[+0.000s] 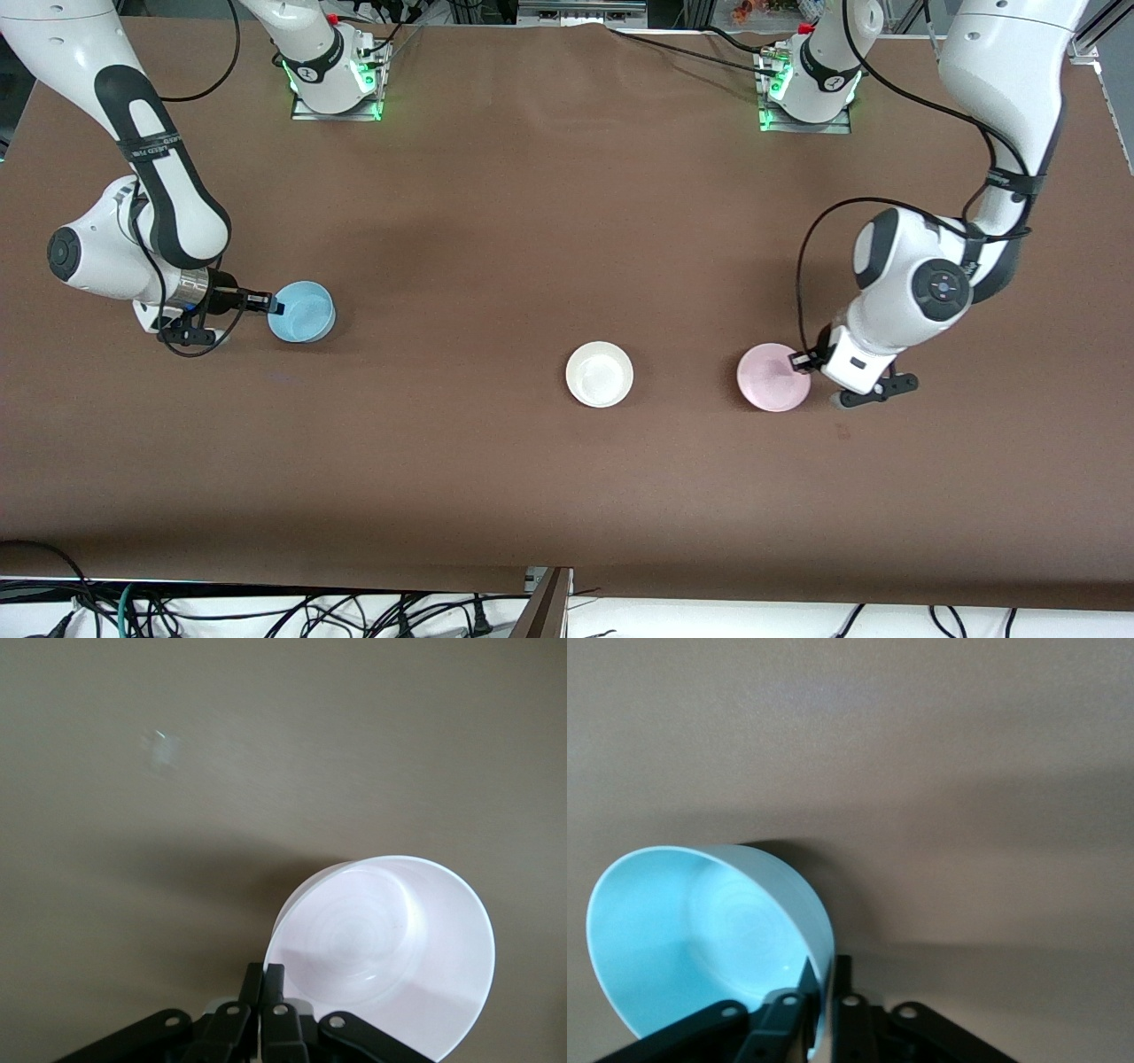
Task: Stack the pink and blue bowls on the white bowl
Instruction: 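Carry the pink bowl with the left gripper onto the white bowl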
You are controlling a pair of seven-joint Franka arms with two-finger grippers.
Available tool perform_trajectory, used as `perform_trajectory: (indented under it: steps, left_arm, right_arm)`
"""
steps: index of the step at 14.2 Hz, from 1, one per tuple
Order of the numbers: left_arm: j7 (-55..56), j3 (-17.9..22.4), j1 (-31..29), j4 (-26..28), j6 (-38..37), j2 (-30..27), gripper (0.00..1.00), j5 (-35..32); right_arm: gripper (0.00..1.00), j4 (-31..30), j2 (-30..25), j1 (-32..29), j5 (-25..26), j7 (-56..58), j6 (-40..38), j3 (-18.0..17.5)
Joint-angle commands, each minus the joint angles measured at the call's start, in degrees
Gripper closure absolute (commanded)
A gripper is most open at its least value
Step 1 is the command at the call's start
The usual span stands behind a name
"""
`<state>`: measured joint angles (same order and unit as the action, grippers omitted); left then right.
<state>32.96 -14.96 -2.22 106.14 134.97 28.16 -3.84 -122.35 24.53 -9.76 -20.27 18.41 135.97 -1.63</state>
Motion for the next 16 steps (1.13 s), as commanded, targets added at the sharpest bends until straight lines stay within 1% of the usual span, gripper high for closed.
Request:
perform_trajectory:
  steps: [1,3,4,6,7,8,11,16]
  left_arm:
    - [10.95,0.01,5.45,-2.16,-0.14,0.41,1.0,-0.47]
    - [17.2,0.01,8.18,-3.74,-0.14,1.63,1.0,-0.47]
    - [19.83,0.01,9.24,-4.8,-0.14,2.6,1.0,-0.47]
    - [25.19,0.1,12.31,-6.9,-0.06,4.35,1.0,-0.56]
    - [27.57,0.01,13.28,-8.05,-0.14,5.15,1.0,-0.65]
    - [29.16,0.01,13.9,-8.75,-0.14,5.59,1.0,-0.56]
    - [33.47,0.01,15.75,-9.9,-0.14,6.91,1.0,-0.47]
    - [37.25,-0.07,17.5,-11.74,-0.41,6.56,1.0,-0.38]
  right_arm:
    - [1.0,-0.53,-0.62,-0.61,-1.7,1.37,-0.09,-1.0]
    - [1.0,0.79,-0.62,-0.52,-1.7,1.54,-0.35,-1.88]
    - [1.0,1.92,-0.71,-0.52,-1.7,1.54,-1.75,-2.14]
    - [1.0,7.09,-0.45,-0.52,-1.7,1.11,-8.66,-2.24]
    - [1.0,9.73,0.07,-0.26,-1.7,0.84,-12.1,-2.84]
    - [1.0,11.59,0.34,0.01,-1.79,0.23,-13.96,-3.02]
    - [1.0,14.15,2.62,1.85,-1.7,-3.11,-14.24,-3.11]
    - [1.0,16.26,2.98,3.87,-1.79,-5.84,-14.42,-3.11]
